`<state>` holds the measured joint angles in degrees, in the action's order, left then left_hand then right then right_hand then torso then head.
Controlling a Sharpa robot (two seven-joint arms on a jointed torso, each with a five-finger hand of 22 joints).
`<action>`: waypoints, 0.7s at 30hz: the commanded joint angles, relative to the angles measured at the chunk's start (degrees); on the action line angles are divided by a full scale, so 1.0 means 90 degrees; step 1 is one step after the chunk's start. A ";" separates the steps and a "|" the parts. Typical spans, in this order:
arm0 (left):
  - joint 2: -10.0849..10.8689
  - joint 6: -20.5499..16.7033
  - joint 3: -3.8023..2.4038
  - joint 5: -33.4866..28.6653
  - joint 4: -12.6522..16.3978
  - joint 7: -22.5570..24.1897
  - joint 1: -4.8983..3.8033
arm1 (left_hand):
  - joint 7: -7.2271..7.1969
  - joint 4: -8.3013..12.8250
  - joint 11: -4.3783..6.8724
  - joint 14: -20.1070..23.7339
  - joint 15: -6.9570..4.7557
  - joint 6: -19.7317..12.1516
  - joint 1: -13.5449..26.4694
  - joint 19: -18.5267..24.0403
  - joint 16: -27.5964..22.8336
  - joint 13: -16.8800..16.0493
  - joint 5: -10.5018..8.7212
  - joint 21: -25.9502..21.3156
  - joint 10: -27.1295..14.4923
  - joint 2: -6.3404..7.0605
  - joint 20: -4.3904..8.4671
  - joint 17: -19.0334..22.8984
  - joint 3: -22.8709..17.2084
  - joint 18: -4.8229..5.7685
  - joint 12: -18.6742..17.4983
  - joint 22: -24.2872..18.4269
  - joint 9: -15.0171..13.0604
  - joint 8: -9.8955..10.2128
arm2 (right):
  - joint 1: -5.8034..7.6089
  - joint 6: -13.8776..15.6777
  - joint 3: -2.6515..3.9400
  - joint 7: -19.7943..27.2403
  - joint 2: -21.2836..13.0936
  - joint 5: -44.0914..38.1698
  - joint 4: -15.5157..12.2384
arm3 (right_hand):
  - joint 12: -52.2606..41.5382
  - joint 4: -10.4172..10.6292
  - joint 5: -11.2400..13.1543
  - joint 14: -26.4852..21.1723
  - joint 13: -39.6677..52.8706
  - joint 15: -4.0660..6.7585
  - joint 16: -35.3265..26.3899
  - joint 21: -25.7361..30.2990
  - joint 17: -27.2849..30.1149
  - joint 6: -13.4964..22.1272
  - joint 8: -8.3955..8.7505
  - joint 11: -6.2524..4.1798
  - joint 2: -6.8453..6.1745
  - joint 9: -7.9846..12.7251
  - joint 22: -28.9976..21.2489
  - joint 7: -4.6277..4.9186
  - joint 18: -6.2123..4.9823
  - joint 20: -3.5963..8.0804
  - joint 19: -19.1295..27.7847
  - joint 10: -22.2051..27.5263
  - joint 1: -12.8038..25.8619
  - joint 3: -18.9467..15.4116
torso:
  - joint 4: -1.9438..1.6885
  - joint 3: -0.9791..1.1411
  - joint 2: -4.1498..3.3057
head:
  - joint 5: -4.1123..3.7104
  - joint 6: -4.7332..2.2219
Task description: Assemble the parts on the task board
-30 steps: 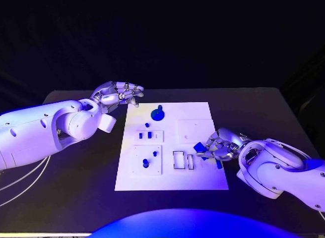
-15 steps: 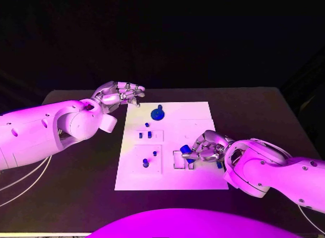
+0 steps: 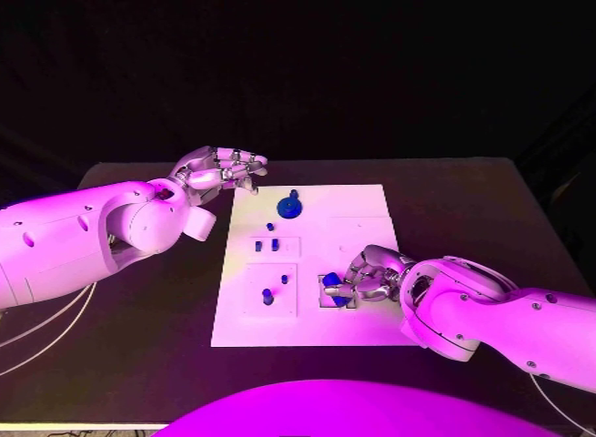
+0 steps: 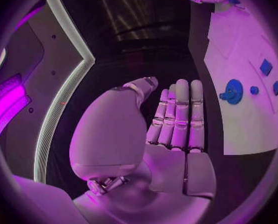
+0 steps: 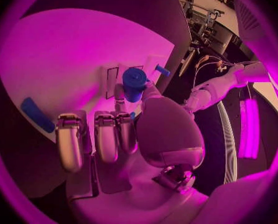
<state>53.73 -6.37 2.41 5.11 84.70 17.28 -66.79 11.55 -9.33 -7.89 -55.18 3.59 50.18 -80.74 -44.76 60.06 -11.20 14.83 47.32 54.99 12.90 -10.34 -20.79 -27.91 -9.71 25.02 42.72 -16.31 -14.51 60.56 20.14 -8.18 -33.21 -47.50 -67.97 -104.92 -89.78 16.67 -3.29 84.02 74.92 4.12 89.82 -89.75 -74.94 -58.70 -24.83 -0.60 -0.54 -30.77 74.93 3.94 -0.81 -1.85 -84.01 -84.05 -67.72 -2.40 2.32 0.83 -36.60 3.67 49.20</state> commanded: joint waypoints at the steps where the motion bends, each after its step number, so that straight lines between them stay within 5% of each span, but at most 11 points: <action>1: -0.0007 0.0107 -0.0005 -0.0035 0.0017 0.0030 -0.0003 | -0.0007 -0.0046 0.0013 0.0010 0.0052 -0.0045 -0.0012 -0.0043 -0.0041 0.0010 0.0018 -0.0046 -0.0048 -0.0053 0.0000 -0.0003 0.0002 -0.0078 0.0029 -0.0010 0.0011 -0.0039 | -0.0011 -0.0092 -0.0001 -0.0074 0.0038 -0.0131 0.0037 | -0.0024 0.0012 -0.0015 0.0660 0.1675 0.0052 0.0014 -0.0028 -0.1656 -0.0109 0.0012 -0.0049 0.0014 0.0005 0.1674 -0.0092 0.0090 0.0038 -0.0666 -0.0661 0.0073 -0.0048 | 0.0001 0.0003 0.0000 | 0.0015 -0.0010; 7: -0.0002 0.0107 -0.0005 -0.0035 0.0018 0.0021 -0.0003 | -0.0007 -0.0046 0.0013 0.0010 0.0052 -0.0045 -0.0012 -0.0043 -0.0041 0.0010 0.0018 -0.0046 -0.0048 -0.0053 0.0000 -0.0003 0.0002 -0.0078 0.0029 -0.0010 0.0011 -0.0039 | -0.0013 -0.0131 0.0000 -0.0073 0.0107 -0.0165 0.0080 | -0.0024 0.0022 -0.0017 0.0658 0.1675 0.0057 0.0010 -0.0028 -0.1646 -0.0102 -0.0023 -0.0054 -0.0123 -0.0012 0.1674 -0.0097 0.0090 0.0042 -0.0666 -0.0661 0.0371 -0.0159 | 0.0004 0.0008 -0.0002 | 0.0024 -0.0013; 17: 0.0018 0.0108 -0.0005 -0.0035 0.0025 0.0014 -0.0004 | -0.0004 -0.0058 0.0010 0.0011 0.0055 -0.0047 -0.0003 -0.0045 -0.0041 0.0011 0.0017 -0.0052 -0.0052 -0.0055 0.0000 -0.0003 0.0007 -0.0077 0.0032 -0.0013 0.0013 -0.0041 | -0.0015 -0.0101 0.0000 -0.0126 0.0157 -0.0421 0.0164 | -0.0016 0.0044 -0.0037 0.0649 0.1669 0.0055 -0.0007 -0.0028 -0.1604 -0.0048 -0.0110 -0.0051 -0.0424 -0.0057 0.1674 -0.0094 0.0090 0.0039 -0.0666 -0.0657 0.1469 -0.0665 | 0.0004 0.0007 -0.0002 | 0.0027 -0.0026; 21: 0.0034 0.0104 -0.0005 -0.0035 0.0032 0.0012 -0.0004 | -0.0004 -0.0058 0.0010 0.0011 0.0055 -0.0047 -0.0003 -0.0045 -0.0041 0.0011 0.0017 -0.0052 -0.0052 -0.0055 0.0000 -0.0003 0.0007 -0.0077 0.0032 -0.0013 0.0013 -0.0041 | -0.0018 -0.0079 -0.0001 -0.0075 0.0109 -0.0553 0.0130 | 0.0025 0.0040 -0.0053 0.0647 0.1639 0.0052 -0.0011 -0.0028 -0.1594 -0.0021 -0.0109 -0.0046 -0.0538 -0.0057 0.1674 -0.0087 0.0090 0.0037 -0.0666 -0.0635 0.1538 -0.0642 | 0.0005 0.0005 -0.0003 | 0.0028 -0.0023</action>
<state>54.06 -6.29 2.41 5.10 84.79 17.14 -66.79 11.55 -9.49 -7.88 -55.17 3.60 50.18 -80.74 -44.75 60.05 -11.19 14.83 46.98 54.99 12.90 -10.34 -20.79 -27.74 -9.71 25.02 42.67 -16.26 -14.51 60.49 19.93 -8.17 -34.04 -46.36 -70.52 -103.52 -89.78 17.06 -3.55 84.02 74.92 4.12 89.81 -89.75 -74.92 -59.41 -25.53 -0.60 -5.14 -31.26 74.92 3.19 -0.81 -1.85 -84.01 -84.06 -54.12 -8.14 2.35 0.90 -36.62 3.93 48.97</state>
